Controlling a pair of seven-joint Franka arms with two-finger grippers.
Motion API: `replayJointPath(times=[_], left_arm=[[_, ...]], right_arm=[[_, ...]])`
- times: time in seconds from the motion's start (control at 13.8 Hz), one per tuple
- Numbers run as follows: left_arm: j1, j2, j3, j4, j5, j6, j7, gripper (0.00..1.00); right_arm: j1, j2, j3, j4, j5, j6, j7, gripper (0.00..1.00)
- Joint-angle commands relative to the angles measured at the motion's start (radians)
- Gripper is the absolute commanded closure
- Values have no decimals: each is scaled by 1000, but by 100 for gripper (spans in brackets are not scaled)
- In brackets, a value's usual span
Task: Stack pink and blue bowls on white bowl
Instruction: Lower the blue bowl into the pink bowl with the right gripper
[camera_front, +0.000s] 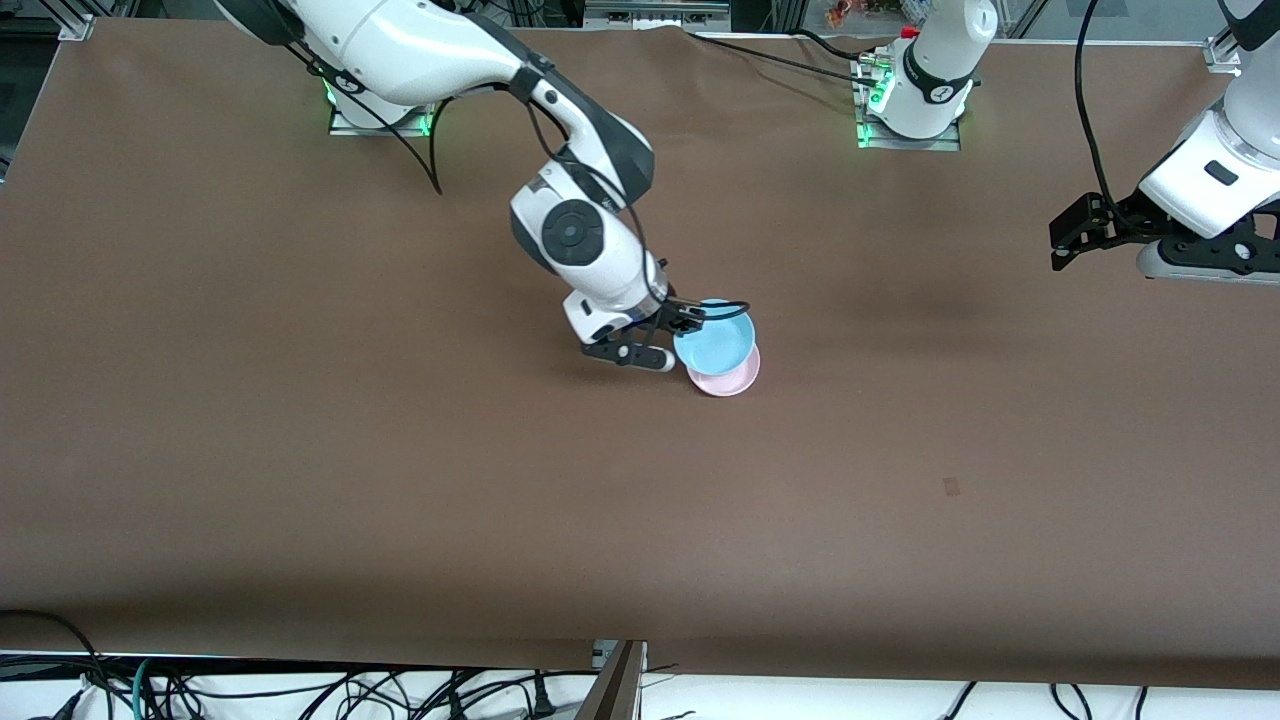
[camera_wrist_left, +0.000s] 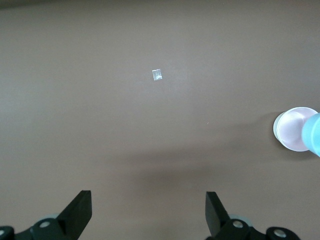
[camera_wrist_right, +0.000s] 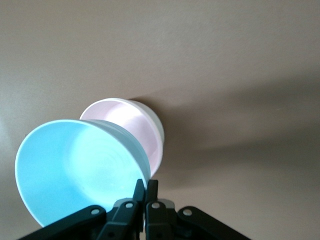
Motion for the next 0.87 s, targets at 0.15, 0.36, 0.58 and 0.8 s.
replayJointPath(times=[0.15, 0.36, 0.58, 0.8], left_arm=[[-4, -8, 2, -6, -3, 13, 7, 0], [-4, -9, -3, -5, -3, 8, 9, 0], [-4, -8, -4, -5, -3, 8, 7, 0], [-4, -9, -3, -6, -2, 7, 7, 0]], right_arm=[[94, 69, -69, 67, -62, 20, 59, 100], [124, 83, -102, 67, -62, 28, 61, 100], [124, 86, -102, 67, -60, 39, 59, 100], [116, 85, -102, 96, -51, 32, 55, 100]])
